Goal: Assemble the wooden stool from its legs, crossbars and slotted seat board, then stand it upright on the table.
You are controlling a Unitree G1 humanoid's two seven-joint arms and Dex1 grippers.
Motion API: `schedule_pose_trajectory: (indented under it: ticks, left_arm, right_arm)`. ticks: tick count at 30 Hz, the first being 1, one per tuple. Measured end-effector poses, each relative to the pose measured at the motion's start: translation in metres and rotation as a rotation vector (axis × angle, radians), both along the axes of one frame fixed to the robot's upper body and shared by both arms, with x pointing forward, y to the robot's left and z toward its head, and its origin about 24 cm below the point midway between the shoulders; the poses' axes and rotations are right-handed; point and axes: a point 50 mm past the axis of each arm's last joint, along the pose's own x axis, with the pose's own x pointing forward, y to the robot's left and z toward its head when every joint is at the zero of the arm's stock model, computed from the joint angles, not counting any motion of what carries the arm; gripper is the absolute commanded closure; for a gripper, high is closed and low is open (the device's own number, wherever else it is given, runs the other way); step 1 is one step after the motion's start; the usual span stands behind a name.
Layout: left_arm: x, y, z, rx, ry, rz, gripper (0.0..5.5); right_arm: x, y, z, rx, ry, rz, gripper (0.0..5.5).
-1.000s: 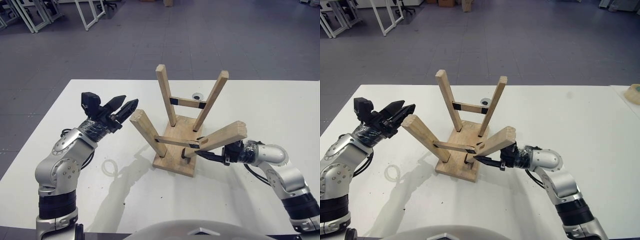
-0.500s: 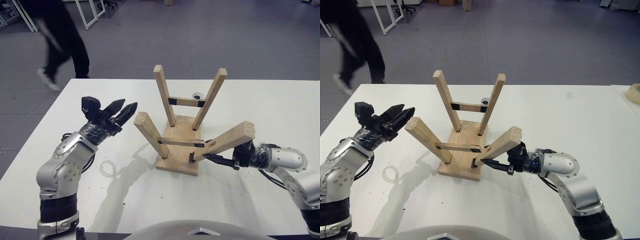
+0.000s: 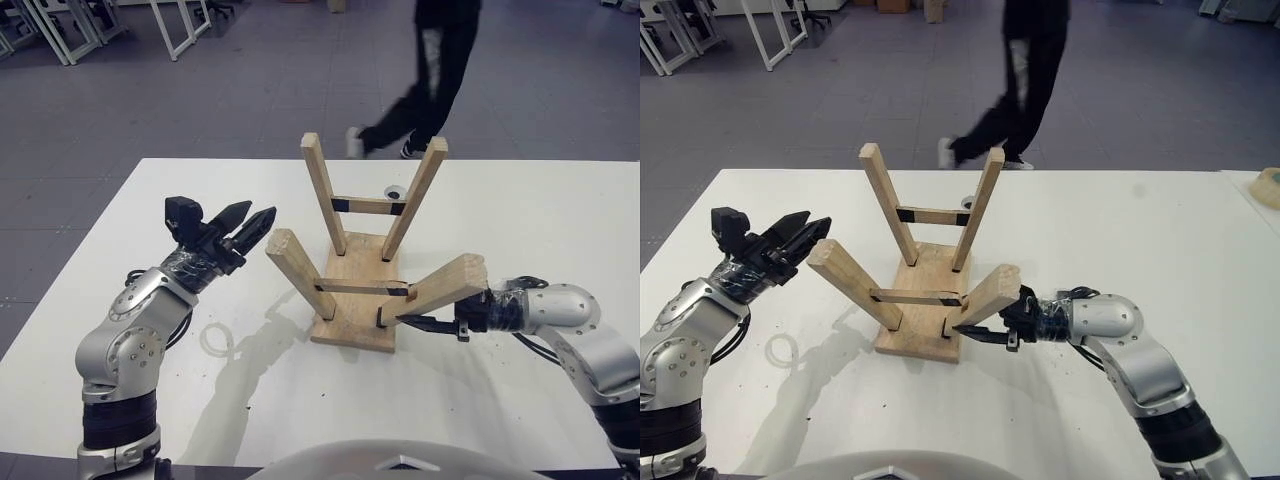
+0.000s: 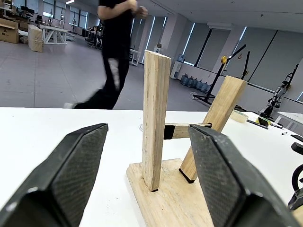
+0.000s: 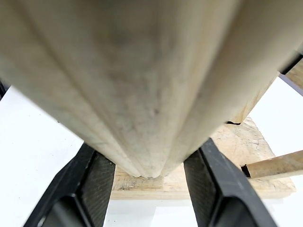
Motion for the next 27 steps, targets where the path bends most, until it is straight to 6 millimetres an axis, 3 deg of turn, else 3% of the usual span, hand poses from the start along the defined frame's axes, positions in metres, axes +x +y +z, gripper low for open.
schedule_pose_trajectory:
  ticks: [4, 6, 9, 12, 15, 17, 21, 27]
  left_arm:
    - [0.000, 0.006, 0.008, 0.005, -0.030, 0.040, 2.36]
    - [0.005, 0.007, 0.027, 0.023, -0.104, 0.060, 2.36]
    - [0.012, 0.010, 0.073, 0.106, -0.280, 0.103, 2.36]
    - [0.006, -0.010, 0.129, 0.207, -0.499, 0.037, 2.36]
    - [-0.005, -0.049, 0.152, 0.360, -0.590, -0.114, 2.36]
    - [-0.012, -0.076, 0.146, 0.520, -0.586, -0.224, 2.36]
    - [-0.016, -0.100, 0.117, 0.684, -0.502, -0.331, 2.36]
    - [-0.008, -0.098, 0.060, 0.751, -0.325, -0.339, 2.36]
  right_arm:
    - [-0.001, 0.000, -0.002, -0.003, 0.018, -0.021, 3.48]
    - [0.000, 0.001, -0.002, -0.006, 0.024, -0.028, 3.48]
    - [0.003, 0.003, -0.001, -0.004, 0.042, -0.057, 3.48]
    - [0.007, 0.006, 0.002, 0.000, 0.058, -0.093, 3.48]
    - [0.011, 0.011, 0.003, 0.003, 0.052, -0.119, 3.48]
    - [0.016, 0.016, 0.003, -0.002, 0.036, -0.145, 3.48]
    - [0.023, 0.022, 0.002, -0.019, -0.005, -0.187, 3.48]
    - [0.030, 0.026, 0.001, -0.019, -0.013, -0.215, 3.48]
